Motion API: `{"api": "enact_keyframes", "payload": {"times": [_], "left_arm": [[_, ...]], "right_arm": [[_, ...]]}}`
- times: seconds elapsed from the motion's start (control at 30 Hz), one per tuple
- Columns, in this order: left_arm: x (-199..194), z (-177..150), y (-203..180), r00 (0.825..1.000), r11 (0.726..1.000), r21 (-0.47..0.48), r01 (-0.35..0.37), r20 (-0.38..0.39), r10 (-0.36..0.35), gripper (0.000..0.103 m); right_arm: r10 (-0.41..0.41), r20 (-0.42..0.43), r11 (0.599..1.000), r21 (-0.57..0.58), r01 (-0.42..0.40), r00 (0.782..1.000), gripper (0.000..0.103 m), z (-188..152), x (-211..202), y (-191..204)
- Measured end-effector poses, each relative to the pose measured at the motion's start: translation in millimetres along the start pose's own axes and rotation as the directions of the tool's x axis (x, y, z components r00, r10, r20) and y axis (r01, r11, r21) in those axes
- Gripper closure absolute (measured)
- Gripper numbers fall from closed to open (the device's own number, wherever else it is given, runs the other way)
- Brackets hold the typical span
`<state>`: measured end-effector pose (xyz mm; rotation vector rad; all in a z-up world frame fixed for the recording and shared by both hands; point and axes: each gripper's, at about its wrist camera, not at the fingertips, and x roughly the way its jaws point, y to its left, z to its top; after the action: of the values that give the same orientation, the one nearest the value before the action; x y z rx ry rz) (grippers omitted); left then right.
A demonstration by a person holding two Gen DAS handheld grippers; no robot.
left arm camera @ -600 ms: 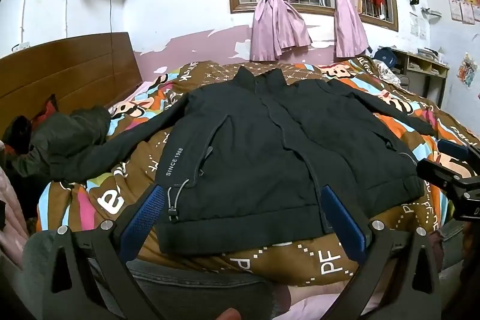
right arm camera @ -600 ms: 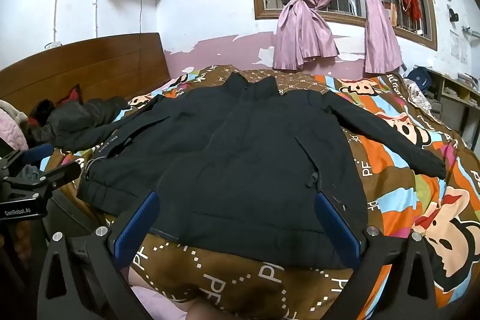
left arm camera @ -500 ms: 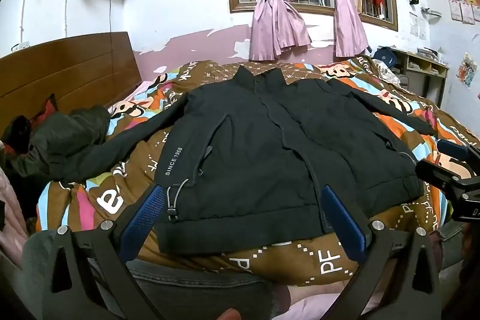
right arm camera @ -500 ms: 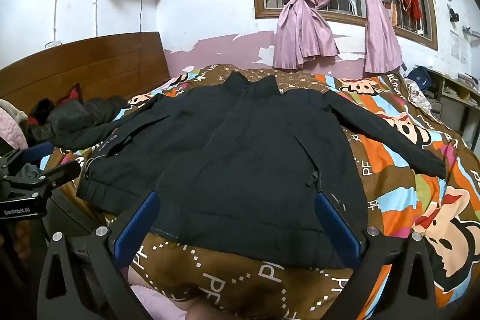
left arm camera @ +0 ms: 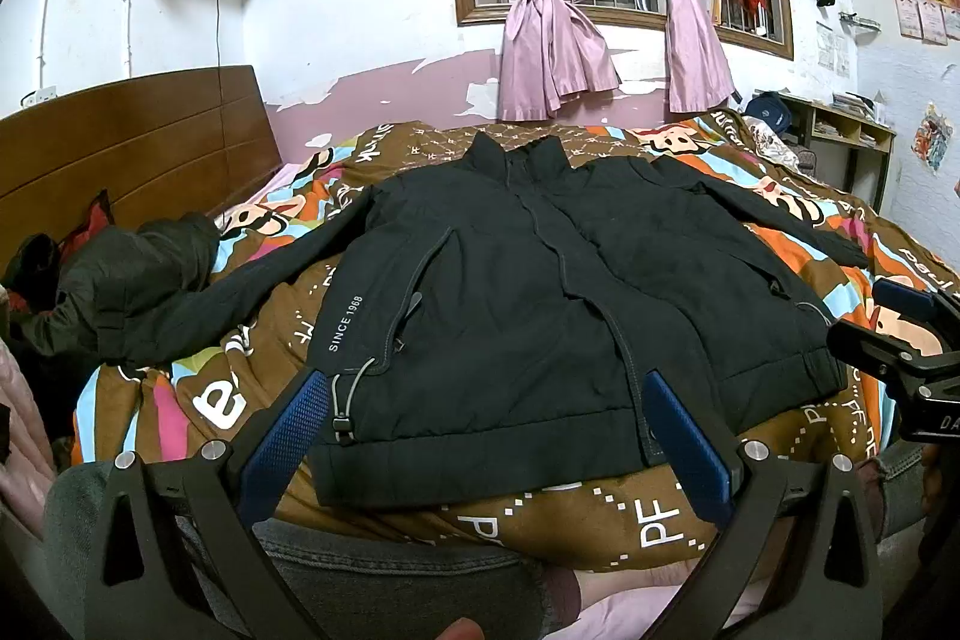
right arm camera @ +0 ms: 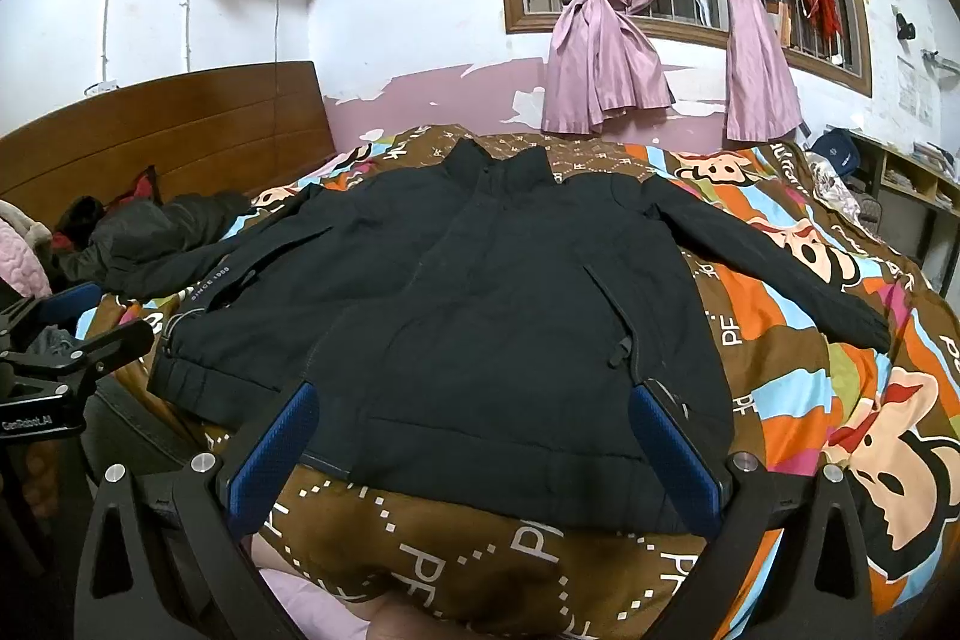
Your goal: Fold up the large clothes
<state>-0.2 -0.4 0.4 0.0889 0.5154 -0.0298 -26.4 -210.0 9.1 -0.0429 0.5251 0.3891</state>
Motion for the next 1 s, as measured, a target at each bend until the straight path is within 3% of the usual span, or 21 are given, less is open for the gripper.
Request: {"api": "enact_keyframes", "payload": {"times": [1.0], "left_arm": [[0.0, 0.0, -0.4, 1.000, 1.000, 0.005, -0.002, 0.000, 0.002, 0.001]], "right_arm": [[-0.002, -0.006, 1.000, 0.008, 0.003, 1.000, 0.000, -5.7, 0.4, -9.1]]}}
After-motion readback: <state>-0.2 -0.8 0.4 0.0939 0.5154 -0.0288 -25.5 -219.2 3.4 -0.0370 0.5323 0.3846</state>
